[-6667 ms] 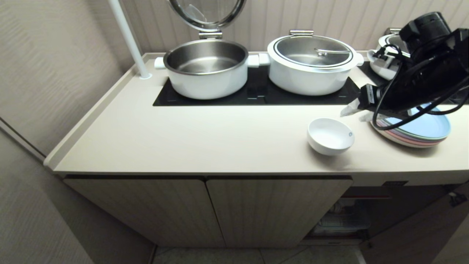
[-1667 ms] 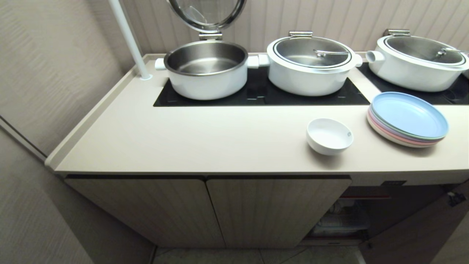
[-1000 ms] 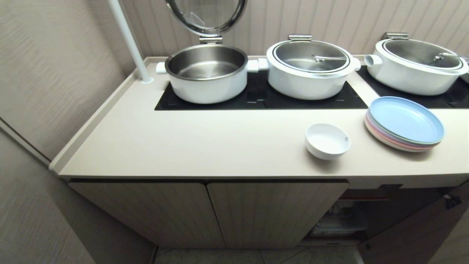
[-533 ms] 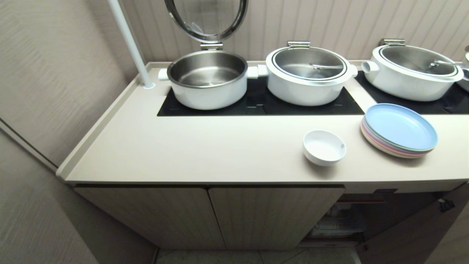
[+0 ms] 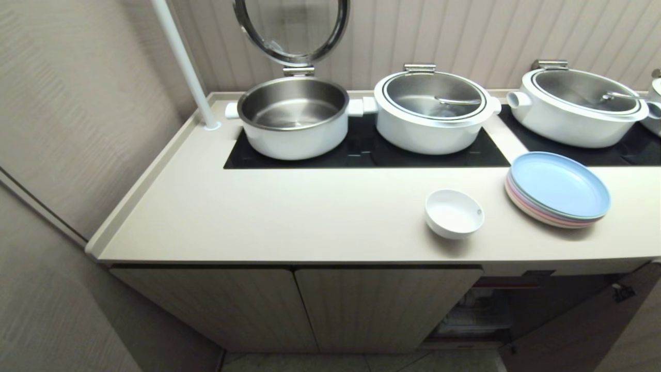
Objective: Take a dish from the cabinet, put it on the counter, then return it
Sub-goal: Pick up the bowl from the table
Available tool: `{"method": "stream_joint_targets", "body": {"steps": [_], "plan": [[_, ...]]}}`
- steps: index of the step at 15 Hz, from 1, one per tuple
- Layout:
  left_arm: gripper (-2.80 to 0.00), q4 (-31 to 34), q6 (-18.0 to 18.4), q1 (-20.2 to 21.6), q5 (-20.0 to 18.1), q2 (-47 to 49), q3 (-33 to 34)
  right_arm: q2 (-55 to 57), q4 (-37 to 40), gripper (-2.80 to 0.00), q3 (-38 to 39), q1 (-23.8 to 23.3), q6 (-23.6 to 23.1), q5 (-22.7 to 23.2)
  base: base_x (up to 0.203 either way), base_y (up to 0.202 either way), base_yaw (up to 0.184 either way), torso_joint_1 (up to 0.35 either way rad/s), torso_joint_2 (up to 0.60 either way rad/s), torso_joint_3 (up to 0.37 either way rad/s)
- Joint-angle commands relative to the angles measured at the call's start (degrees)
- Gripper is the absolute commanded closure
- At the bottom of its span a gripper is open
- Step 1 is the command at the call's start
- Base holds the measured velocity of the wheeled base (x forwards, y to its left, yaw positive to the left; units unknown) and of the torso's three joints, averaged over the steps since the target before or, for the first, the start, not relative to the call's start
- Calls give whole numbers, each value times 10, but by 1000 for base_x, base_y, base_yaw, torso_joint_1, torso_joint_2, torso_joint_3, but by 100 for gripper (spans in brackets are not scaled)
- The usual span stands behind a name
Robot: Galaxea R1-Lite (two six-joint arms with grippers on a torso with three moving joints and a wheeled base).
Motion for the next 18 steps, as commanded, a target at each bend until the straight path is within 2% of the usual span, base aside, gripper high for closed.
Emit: {"method": "stream_joint_targets", "body": {"steps": [1, 10, 18], "plan": [[0, 0, 0, 0, 0, 0, 0, 1, 0, 0, 0, 0, 0, 0, 0, 0, 0, 80, -171, -86], [0, 0, 0, 0, 0, 0, 0, 1, 0, 0, 0, 0, 3, 0, 0, 0, 0, 72, -141, -73], [0, 0, 0, 0, 0, 0, 0, 1, 0, 0, 0, 0, 1, 1, 0, 0, 0, 0, 0, 0]]}}
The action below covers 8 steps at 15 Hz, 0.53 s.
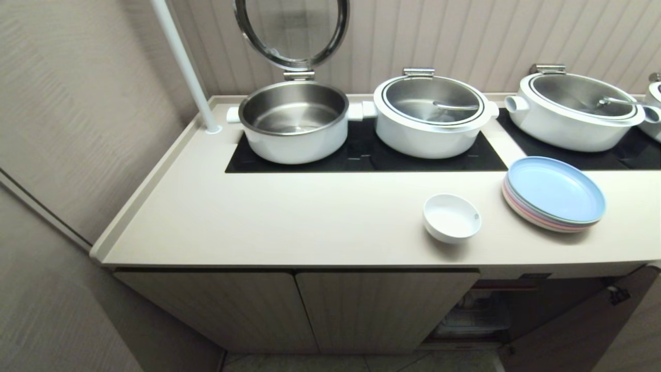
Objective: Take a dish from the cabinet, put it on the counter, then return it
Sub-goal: Pick up the bowl from the table
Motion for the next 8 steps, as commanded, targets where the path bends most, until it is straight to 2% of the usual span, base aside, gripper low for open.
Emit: {"method": "stream_joint_targets", "body": {"steps": [1, 8], "plan": [[0, 0, 0, 0, 0, 0, 0, 1, 0, 0, 0, 0, 2, 1, 0, 0, 0, 0, 0, 0], [0, 0, 0, 0, 0, 0, 0, 1, -2, 0, 0, 0, -4, 0, 0, 0, 0, 0, 0, 0]]}}
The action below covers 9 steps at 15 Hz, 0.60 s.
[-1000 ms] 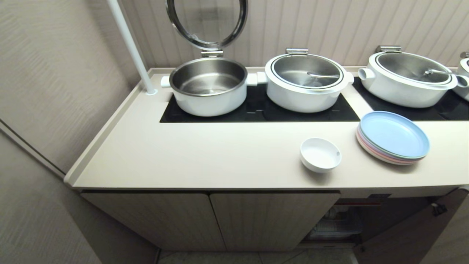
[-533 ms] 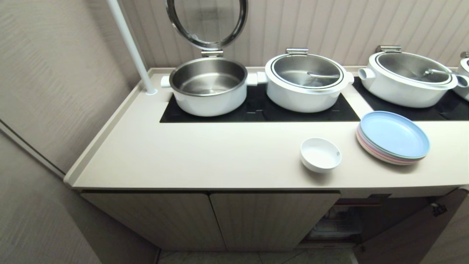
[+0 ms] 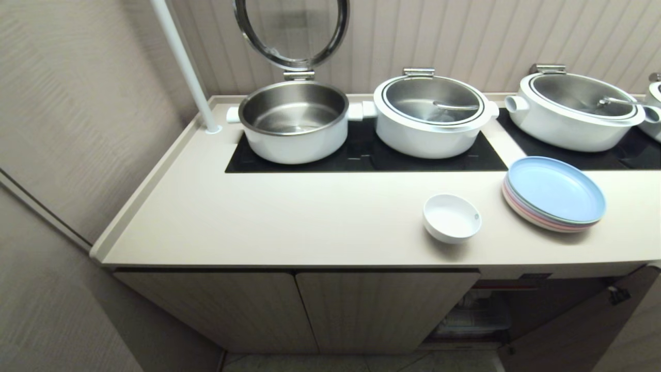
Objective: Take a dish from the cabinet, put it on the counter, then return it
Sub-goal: Pick up the bowl from the table
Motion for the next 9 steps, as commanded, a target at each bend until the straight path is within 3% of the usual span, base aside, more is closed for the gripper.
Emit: {"method": "stream_joint_targets", "body": {"steps": [1, 6, 9], "plan": [[0, 0, 0, 1, 0, 0, 0, 1, -4, 0, -1, 0, -15, 1, 0, 0, 0, 0, 0, 0], [0, 0, 0, 1, 0, 0, 0, 16, 16, 0, -73, 0, -39, 32, 0, 0, 0, 0, 0, 0], [0, 0, 0, 0, 0, 0, 0, 107, 22, 0, -131, 1, -40, 33, 0, 0, 0, 0, 0, 0]]}}
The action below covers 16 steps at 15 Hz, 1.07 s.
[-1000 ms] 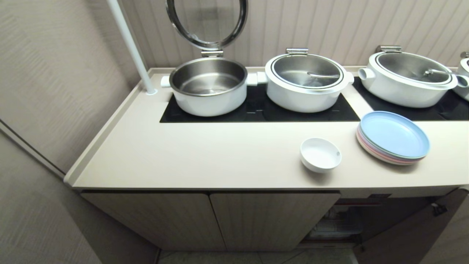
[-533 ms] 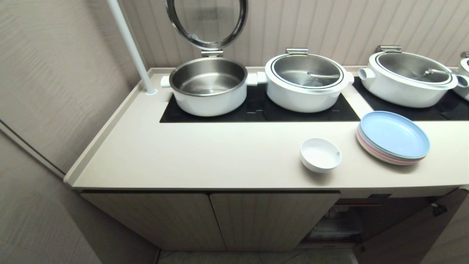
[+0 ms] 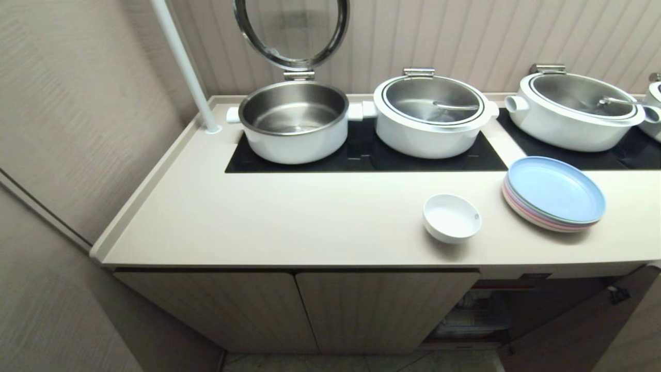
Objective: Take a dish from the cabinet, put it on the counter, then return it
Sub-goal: Pick up the bowl from the table
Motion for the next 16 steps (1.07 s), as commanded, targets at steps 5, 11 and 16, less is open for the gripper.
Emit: {"method": "stream_joint_targets", "body": {"steps": [5, 11, 16], "plan": [[0, 0, 0, 0, 0, 0, 0, 288, -3, 0, -174, 12, 2, 4, 0, 0, 0, 0, 0, 0], [0, 0, 0, 0, 0, 0, 0, 586, 69, 0, -429, 33, 1, 19, 0, 0, 0, 0, 0, 0], [0, 0, 0, 0, 0, 0, 0, 771, 315, 0, -649, 62, 3, 22, 0, 0, 0, 0, 0, 0]]}}
